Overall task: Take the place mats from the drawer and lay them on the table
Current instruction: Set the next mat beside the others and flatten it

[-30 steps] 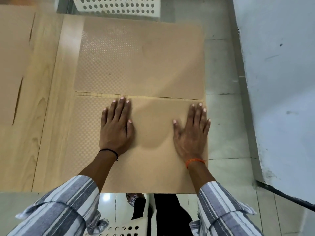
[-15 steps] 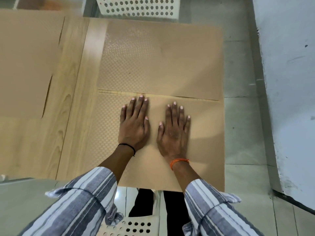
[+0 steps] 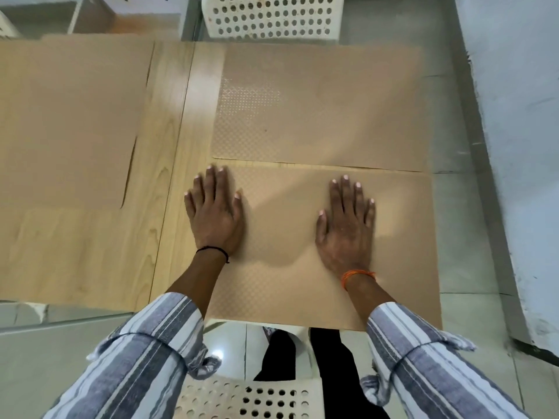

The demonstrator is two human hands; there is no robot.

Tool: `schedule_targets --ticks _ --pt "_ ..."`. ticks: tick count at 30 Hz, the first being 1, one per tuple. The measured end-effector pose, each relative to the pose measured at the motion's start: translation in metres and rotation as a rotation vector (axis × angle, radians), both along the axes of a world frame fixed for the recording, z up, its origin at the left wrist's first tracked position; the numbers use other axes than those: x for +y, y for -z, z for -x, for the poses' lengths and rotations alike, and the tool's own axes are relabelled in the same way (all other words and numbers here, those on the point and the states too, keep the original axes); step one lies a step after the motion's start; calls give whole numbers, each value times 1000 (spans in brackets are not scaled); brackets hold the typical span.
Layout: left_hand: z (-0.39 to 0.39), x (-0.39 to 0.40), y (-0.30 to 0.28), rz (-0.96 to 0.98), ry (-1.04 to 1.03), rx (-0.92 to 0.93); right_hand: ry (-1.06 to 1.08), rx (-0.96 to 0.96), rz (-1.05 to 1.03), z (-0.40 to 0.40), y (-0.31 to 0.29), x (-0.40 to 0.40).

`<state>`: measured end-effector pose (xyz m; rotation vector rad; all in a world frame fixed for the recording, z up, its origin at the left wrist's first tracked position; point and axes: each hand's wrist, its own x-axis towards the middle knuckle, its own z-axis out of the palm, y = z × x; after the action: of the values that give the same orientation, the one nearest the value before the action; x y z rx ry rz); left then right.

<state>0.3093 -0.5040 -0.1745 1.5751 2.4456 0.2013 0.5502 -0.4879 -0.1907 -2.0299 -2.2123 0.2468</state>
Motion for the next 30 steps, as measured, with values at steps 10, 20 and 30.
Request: schedule_targets --ticks 10,20,30 --pt "-50 -23 7 -18 394 -18 24 62 -17 1 3 1" --pt "7 -44 3 -31 242 -19 20 144 -66 1 0 -1" --pt "6 -43 3 -53 242 -15 -196 77 43 91 -10 -106"
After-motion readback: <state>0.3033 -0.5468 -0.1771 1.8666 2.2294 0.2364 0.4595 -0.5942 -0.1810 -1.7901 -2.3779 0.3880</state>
